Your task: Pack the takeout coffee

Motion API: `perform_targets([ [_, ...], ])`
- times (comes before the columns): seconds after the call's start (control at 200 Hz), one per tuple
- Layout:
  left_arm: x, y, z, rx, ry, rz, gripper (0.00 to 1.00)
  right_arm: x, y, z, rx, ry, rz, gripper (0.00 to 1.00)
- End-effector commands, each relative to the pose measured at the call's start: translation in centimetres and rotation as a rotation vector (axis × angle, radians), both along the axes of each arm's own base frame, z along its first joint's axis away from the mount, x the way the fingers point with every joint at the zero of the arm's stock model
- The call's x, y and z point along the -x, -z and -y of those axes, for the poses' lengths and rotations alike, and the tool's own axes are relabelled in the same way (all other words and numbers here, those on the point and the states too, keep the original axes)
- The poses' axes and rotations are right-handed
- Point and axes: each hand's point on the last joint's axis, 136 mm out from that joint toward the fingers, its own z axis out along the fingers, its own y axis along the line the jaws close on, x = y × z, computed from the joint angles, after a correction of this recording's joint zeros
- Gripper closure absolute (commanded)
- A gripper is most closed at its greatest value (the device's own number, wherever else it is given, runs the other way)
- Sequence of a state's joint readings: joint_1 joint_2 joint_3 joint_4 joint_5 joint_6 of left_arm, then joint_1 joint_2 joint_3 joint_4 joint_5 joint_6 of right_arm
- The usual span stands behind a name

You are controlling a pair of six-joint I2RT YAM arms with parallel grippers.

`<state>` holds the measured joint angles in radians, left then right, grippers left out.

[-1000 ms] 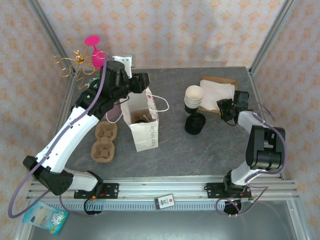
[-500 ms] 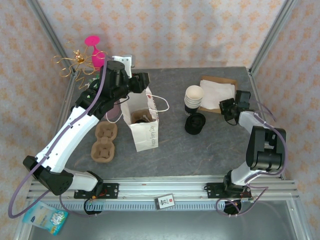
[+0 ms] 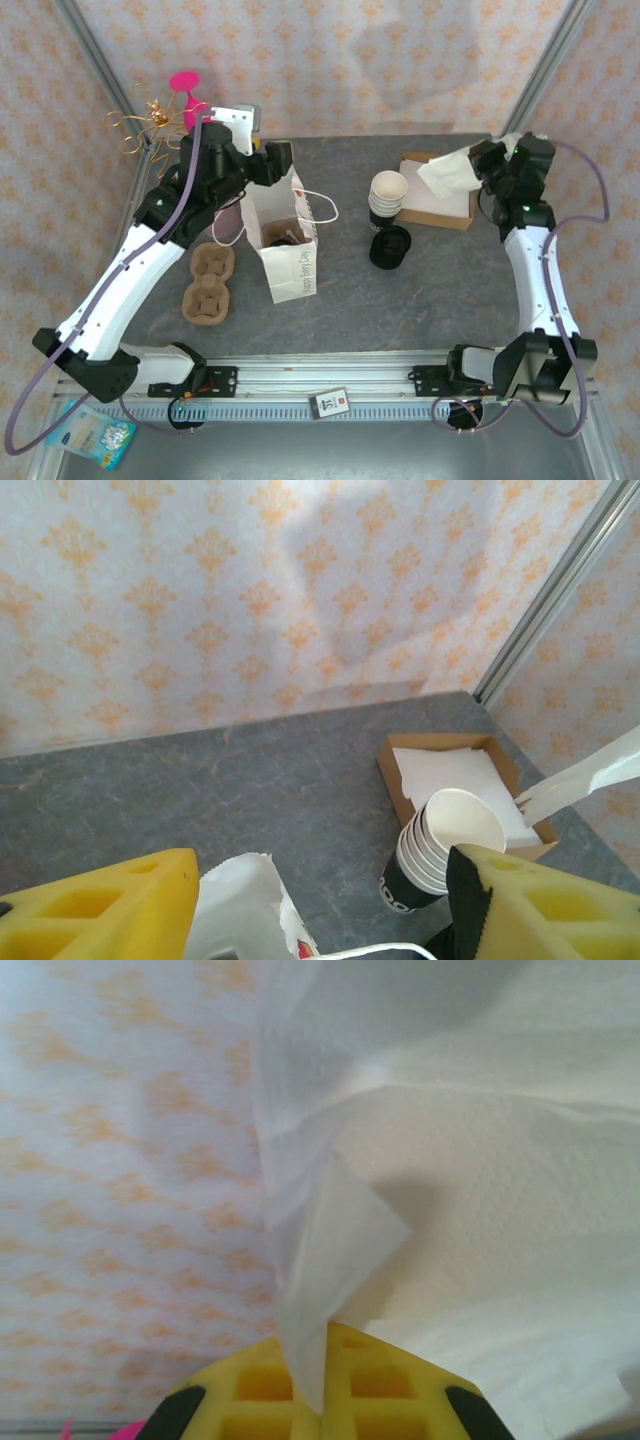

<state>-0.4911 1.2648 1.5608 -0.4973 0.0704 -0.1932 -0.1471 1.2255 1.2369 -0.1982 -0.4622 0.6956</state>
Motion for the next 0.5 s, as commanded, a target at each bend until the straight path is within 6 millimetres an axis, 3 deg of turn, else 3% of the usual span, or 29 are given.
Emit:
perform_targets([
  [0.0, 1.1, -2.0, -0.1, -0.044, 0.044, 0.120, 0.29, 1.8, -4.3, -3.7, 0.115, -0.194, 0.065, 1.00],
  [0.08, 1.7, -2.8, 0.8, -0.048, 0.112, 0.174, 0.27, 3.1, -7.5, -7.6, 0.152, -0.357, 0.137, 1.00],
  [0.17, 2.1, -4.6, 1.5, -0.004, 0.153, 0.221, 0.22, 4.7, -9.8, -11.7, 0.174, -0.533, 0.198, 1.00],
  [0.235, 3.0, -5.2, 3.1, 0.032, 0.257, 0.223, 0.21, 6.0, -11.5, -14.3, 0.205, -0.616, 0.248, 1.00],
  [0.34, 4.8, -5.2, 5.7, 0.047, 0.429, 0.294, 0.18, 7.8, -13.3, -18.2, 0.200, -0.759, 0.307, 1.00],
  [0.495, 5.9, -5.6, 7.8, 0.011, 0.500, 0.388, 0.13, 9.2, -14.3, -22.2, 0.180, -0.876, 0.353, 1.00],
])
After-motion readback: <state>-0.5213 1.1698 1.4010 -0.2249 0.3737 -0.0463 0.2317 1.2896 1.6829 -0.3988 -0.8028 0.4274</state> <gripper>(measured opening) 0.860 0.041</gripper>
